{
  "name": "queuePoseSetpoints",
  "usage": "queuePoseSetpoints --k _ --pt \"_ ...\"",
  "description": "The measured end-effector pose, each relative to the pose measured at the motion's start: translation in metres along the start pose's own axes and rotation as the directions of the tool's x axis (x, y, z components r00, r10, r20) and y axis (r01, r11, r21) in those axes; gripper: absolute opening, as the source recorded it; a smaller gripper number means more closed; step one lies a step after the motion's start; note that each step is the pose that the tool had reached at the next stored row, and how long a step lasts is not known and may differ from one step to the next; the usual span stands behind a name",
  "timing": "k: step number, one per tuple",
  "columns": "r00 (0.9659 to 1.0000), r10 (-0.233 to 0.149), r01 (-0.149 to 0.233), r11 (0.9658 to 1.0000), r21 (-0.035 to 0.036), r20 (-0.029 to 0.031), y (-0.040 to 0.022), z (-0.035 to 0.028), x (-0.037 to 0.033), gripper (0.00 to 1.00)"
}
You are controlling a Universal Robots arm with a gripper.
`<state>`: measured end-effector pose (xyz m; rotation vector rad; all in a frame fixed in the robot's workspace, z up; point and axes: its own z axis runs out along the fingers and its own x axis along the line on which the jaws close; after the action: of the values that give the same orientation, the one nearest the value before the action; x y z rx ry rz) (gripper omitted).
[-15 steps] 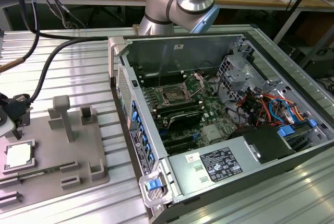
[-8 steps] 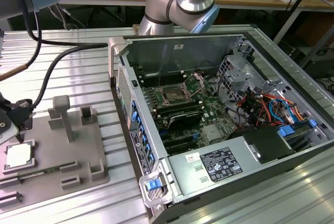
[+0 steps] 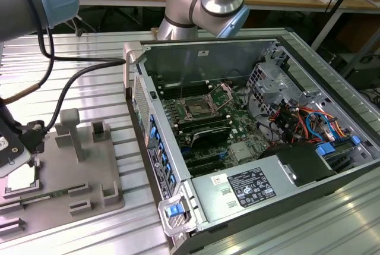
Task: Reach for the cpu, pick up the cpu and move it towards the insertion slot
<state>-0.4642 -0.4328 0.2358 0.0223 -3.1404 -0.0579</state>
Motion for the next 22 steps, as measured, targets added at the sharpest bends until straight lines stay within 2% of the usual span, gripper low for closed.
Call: queuePoseSetpoints --k 8,12,14,15,18,22 --pt "1.0 0.0 0.0 1.0 0.0001 -0.0032 -0.0006 0.0157 -0.0013 0.61" --pt "1.0 0.003 -0.002 1.0 0.0026 -0.0036 -0.0009 0.0243 -0.002 0.61" --pt "1.0 0.003 -0.003 1.0 0.0027 -0.0049 -0.0011 0.0284 -0.0023 0.61" --pt "1.0 0.004 -0.004 1.0 0.0027 -0.0075 -0.0013 0.0311 -0.0025 0.61" --pt "0.9999 0.004 -0.004 1.0 0.0027 -0.0093 -0.0014 0.0342 -0.0025 0.61" --pt "0.9999 0.004 -0.004 1.0 0.0027 -0.0091 -0.0014 0.0345 -0.0026 0.61"
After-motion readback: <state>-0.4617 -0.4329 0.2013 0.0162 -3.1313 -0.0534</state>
